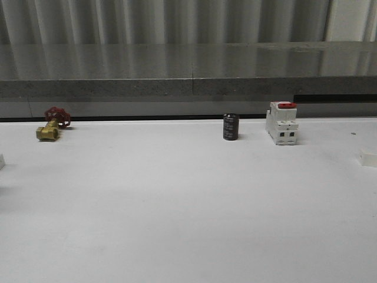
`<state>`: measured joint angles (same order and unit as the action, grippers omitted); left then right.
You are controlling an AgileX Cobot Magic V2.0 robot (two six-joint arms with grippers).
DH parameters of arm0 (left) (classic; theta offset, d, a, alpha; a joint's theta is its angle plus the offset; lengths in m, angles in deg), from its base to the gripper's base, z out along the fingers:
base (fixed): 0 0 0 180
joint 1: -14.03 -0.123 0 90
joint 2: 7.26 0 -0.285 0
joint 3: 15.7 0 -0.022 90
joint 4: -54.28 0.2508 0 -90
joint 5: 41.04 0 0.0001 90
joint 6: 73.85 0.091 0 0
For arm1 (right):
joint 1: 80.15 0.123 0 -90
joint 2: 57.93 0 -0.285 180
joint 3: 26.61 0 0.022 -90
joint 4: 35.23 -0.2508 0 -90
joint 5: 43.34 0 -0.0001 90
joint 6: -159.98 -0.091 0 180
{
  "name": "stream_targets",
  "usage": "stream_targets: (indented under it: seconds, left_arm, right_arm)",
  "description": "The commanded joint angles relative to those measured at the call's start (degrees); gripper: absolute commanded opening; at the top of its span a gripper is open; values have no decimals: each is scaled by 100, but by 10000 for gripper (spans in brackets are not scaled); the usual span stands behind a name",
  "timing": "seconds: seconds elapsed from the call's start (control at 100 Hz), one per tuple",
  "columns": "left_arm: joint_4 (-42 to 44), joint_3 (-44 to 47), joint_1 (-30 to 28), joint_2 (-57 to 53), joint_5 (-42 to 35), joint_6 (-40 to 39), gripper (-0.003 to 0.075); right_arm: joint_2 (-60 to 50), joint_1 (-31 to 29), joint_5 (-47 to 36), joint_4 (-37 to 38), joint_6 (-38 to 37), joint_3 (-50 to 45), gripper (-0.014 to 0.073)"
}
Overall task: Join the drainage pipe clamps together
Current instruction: 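Lower the left gripper and grasp the white semicircular clamp half, then carry the clamp half toward the table center and set it down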
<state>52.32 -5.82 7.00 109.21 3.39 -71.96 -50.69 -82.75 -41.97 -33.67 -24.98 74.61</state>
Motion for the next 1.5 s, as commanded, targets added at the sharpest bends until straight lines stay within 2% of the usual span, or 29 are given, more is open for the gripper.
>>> stream_targets:
  seconds: [0.0, 0.2, 0.27, 0.32, 0.5, 0.66, 0.87, 1.11, 1.28, 1.49]
  left_arm:
    - [-56, -161, -21, -150, -115, -53, 440]
    - [-56, -161, -21, -86, -281, -53, 439]
    - [-56, -161, -21, -86, -304, -53, 417]
    - [-56, -161, -21, -86, -304, -53, 372]
    - [-36, -161, -21, -86, -230, -53, 134]
    - [-73, -161, -21, -120, -174, -53, 33]
    - [-192, -161, 297, -444, -160, -53, 27]
    - [-300, -173, 1273, -579, -197, -738, 27]
    - [-443, -261, 1977, -541, -533, -1194, 27]
    - [-786, -824, 2496, -212, -450, -1221, 27]
  right_arm:
    - [-115, -21, -499, 12, 58, 92, -67]
    - [-115, -21, -499, 12, 58, 92, -67]
    - [-115, -21, -499, 12, 58, 92, -67]
    - [-115, -21, -499, 12, 58, 92, -67]
    - [-115, -21, -499, 12, 58, 92, -67]
    - [-115, -21, -499, 12, 58, 92, -67]
    - [-115, -21, -499, 12, 58, 92, -67]
    - [-115, -21, -499, 12, 58, 92, -67]
    - [-115, -21, -499, 12, 58, 92, -67]
    - [-115, -21, -499, 12, 58, 97, -67]
